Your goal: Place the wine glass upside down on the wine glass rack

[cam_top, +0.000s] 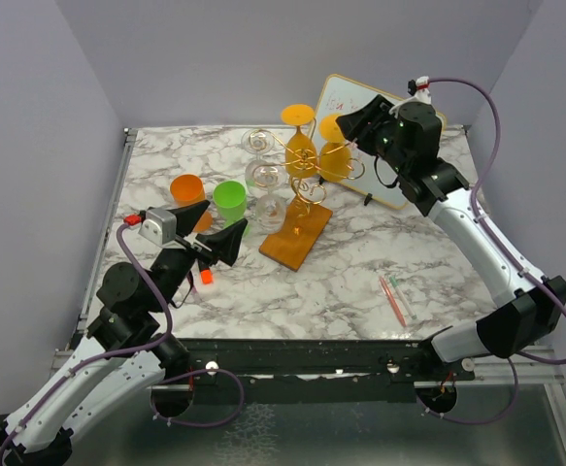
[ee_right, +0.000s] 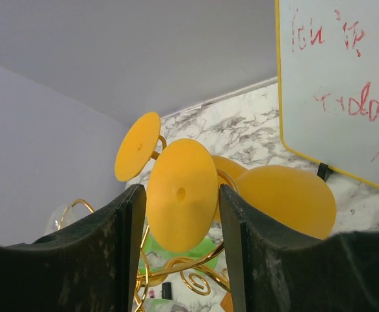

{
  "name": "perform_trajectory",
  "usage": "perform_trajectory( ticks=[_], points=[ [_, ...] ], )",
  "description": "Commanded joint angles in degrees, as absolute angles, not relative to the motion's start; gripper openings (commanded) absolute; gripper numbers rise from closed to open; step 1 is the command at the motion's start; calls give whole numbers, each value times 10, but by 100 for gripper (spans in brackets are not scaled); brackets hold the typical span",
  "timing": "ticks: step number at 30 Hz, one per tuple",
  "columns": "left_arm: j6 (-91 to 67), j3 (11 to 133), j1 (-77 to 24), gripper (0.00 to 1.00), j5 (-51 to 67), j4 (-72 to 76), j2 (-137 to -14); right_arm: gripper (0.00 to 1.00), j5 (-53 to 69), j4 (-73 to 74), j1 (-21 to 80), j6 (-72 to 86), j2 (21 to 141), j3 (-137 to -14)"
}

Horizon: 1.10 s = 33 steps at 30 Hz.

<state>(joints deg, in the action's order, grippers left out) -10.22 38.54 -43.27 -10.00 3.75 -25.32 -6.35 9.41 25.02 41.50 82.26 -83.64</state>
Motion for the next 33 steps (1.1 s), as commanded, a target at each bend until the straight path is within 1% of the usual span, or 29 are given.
perform_trajectory(
  ticks=[1,8,12,18,24,28,31,33],
  points=[
    [-100,380,-435,99,-105,38,-250,55,-54,144,247,398,816,-871],
    [-101,381,-435,99,-107,38,-252,58,-50,184,247,380,813,-893],
    [-95,400,-435,99,-101,22,-269,58,-48,173,248,382,798,-877],
    [-84,469,-435,99,-108,-40,-315,59,-64,148,247,383,758,-843],
    [-64,565,-435,99,-117,-98,-365,63,-74,154,247,360,715,-830],
    [-58,644,-435,99,-177,-150,-421,64,-76,176,247,341,683,-816],
    [-51,702,-435,99,-257,-191,-473,67,-74,187,247,332,651,-794],
    [-41,731,-435,99,-314,-203,-502,68,-64,183,247,332,626,-768]
  ],
)
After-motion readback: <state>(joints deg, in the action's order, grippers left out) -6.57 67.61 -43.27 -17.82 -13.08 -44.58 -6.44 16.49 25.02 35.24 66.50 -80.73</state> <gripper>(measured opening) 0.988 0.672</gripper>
